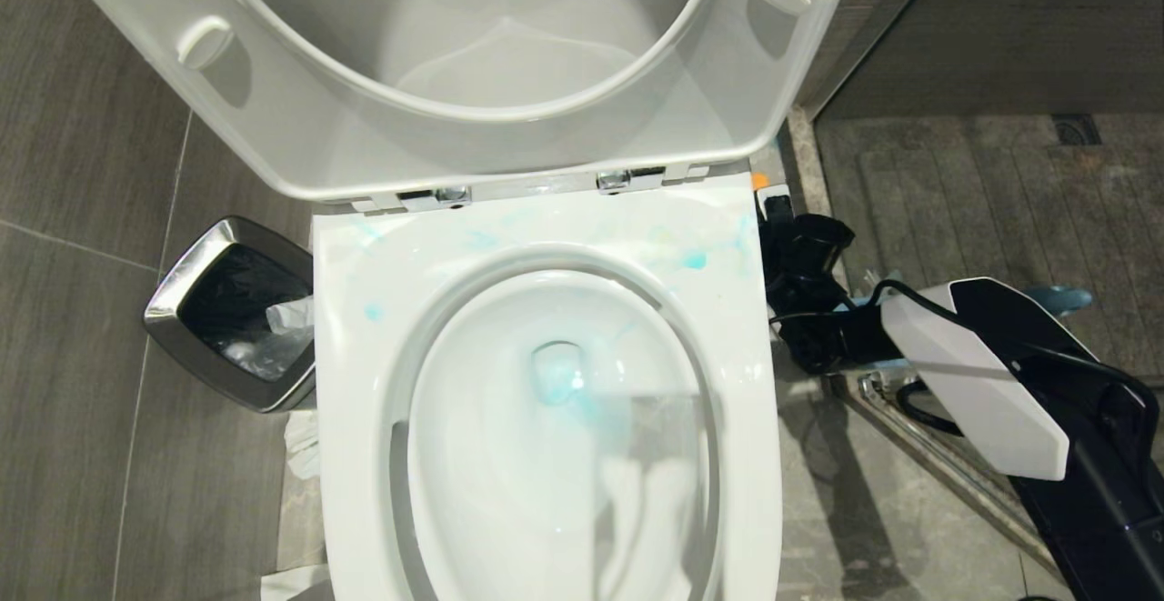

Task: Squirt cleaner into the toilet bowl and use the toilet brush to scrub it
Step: Place the cleaning agent on the floor

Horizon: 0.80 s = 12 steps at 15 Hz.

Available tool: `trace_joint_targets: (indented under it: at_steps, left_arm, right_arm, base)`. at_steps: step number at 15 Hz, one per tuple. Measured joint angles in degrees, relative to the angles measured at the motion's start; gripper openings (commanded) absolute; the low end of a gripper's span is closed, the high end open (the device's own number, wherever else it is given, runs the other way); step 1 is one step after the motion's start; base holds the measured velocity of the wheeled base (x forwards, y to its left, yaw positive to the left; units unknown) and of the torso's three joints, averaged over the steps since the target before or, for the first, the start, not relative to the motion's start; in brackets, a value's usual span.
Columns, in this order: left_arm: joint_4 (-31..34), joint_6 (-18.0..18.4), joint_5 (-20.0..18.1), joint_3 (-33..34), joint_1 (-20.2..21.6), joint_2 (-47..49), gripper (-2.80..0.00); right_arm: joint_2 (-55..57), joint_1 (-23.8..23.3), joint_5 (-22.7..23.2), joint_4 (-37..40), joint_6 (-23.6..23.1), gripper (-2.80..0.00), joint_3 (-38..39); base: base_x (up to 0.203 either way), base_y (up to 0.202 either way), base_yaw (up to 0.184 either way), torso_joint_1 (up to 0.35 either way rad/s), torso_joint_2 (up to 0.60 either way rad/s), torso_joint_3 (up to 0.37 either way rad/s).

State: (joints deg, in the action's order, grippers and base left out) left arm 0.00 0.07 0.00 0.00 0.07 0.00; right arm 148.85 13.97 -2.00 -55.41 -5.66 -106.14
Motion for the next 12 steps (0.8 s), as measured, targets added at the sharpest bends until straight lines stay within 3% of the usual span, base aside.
trace_joint_targets:
  at_steps: [4,12]
  left_arm:
    - [0.0,0.0,0.0,0.0,0.0,0.0,-2.80]
    - [0.0,0.0,0.0,0.0,0.0,0.0,-2.80]
  right_arm:
    - [-3.5,1.7,0.0,-0.3,0.7,0.00,7.5]
    - [-15.3,3.5,-1.9,-5.2,1.0,0.00,32.5]
  base:
    - [0.000,0.000,0.000,0.000,0.00,0.000]
    - [0.000,0.000,0.000,0.000,0.00,0.000]
